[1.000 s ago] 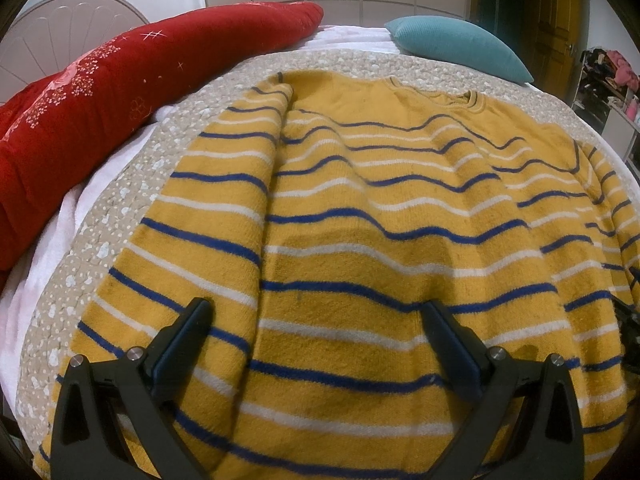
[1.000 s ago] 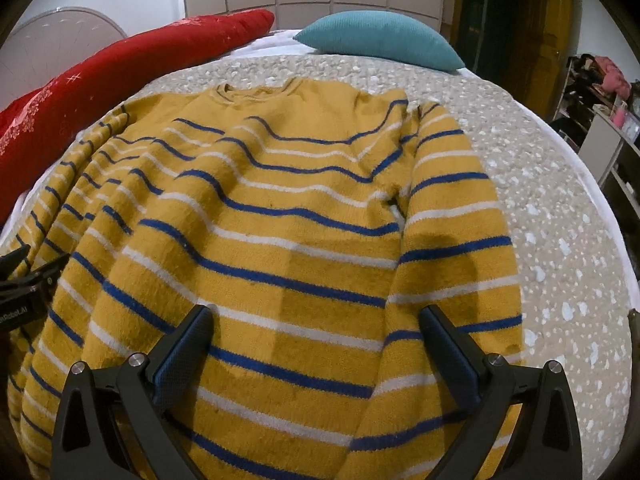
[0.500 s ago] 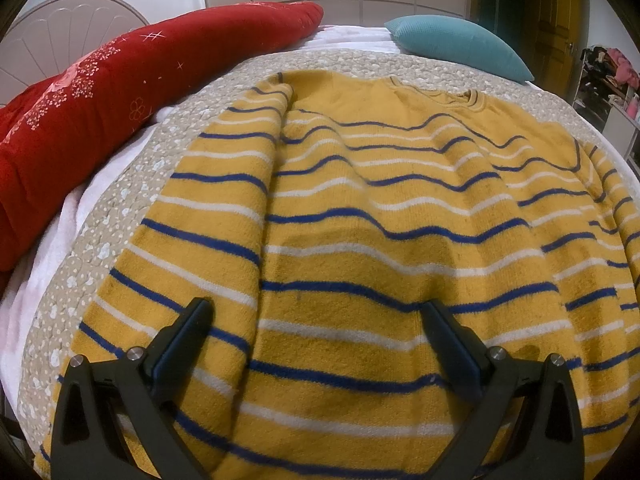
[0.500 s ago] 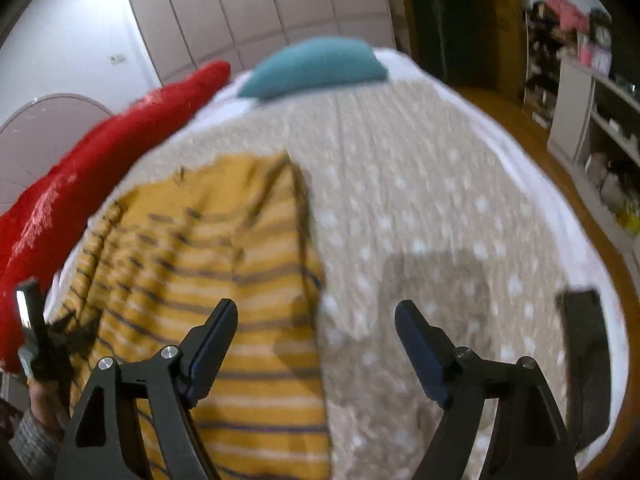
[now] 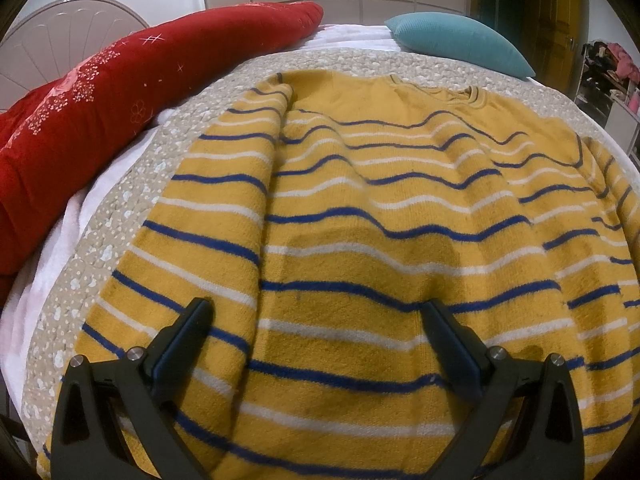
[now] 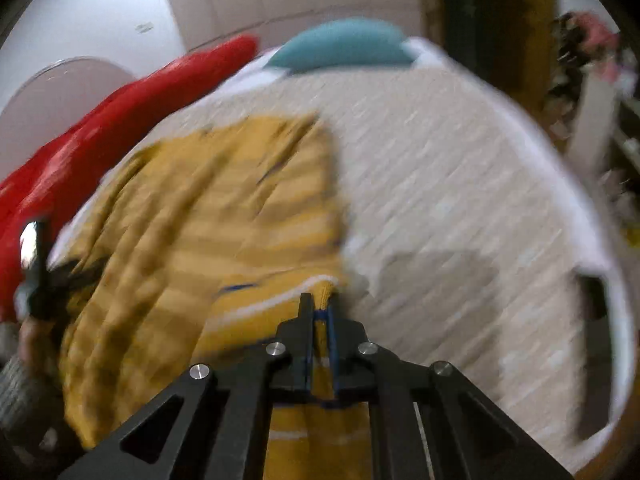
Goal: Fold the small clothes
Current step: 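Grasp the sweater's sleeve with the right tool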
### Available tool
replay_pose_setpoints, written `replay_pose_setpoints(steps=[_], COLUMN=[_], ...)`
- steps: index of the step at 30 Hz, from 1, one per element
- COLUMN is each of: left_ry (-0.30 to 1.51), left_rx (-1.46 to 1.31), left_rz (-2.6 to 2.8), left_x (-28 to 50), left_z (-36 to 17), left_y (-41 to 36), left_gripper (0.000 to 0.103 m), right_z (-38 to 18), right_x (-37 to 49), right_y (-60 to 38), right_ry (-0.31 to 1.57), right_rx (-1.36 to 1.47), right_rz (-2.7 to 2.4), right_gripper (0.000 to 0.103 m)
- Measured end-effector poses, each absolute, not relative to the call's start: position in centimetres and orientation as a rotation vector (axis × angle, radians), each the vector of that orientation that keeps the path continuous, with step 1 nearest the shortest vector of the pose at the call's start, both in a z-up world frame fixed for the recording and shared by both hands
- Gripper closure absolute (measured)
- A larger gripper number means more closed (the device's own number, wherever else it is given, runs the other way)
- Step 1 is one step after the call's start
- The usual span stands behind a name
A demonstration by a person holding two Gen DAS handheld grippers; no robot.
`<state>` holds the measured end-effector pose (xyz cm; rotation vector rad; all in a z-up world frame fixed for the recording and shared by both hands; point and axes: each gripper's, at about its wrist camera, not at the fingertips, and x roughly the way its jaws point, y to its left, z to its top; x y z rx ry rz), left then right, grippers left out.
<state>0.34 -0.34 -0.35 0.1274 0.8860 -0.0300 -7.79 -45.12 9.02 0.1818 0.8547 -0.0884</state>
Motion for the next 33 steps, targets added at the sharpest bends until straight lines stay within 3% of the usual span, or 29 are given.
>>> replay_pose_setpoints(steps=[5,13,16,17,18,22,23,27,33], left_ry=[0.888,0.891,0.891,0.890,0.890,0.895,0.896,0.899,0.897], left_rx=[0.128,0.128,0.133,0.135,0.136,0.130,0.131,0.132,0.133], left_rz=[-0.030,-0.030,-0.028,-0.027,-0.026,-0.030,-0.029,-0.029,-0.029], left_x=[0.3,0.4,0.4,0.4,0.3,0.4,0.4,0.4,0.4], left_z=[-0.4,-0.4,-0.4,-0.4,-0.3,-0.3,-0.4,-0.4,-0.4], left_y=[-0.3,-0.4,-0.4,-0.4,-0.4,-0.3,-0.4,-0.3,-0.3], left_gripper=[0.000,0.000,0.000,0.000,0.000,0.000,0.000,0.000,0.000], right_z=[10.8,6.7,9.0,9.9,10.6,11.4,10.8,6.5,1.3], right_x=[-2.6,1.7,-1.1,-2.5,-3.9,-8.2,-9.1,-10.7,-9.3], right_y=[-53.9,-62.7,-64.4,-65.1,-65.3,-65.3,-64.9,-63.1,-62.6], right_ry=[0.817,0.980,0.900,0.868,0.844,0.781,0.766,0.710,0.627], right_rx=[0.184,0.231,0.294,0.342,0.388,0.644,0.732,1.119,1.338], right_rz=[-0.387,-0.579,-0.603,-0.594,-0.580,-0.398,-0.322,-0.022,-0.054], right_gripper=[0.096,0.094,0.079,0.067,0.062,0.059,0.055,0.040,0.036])
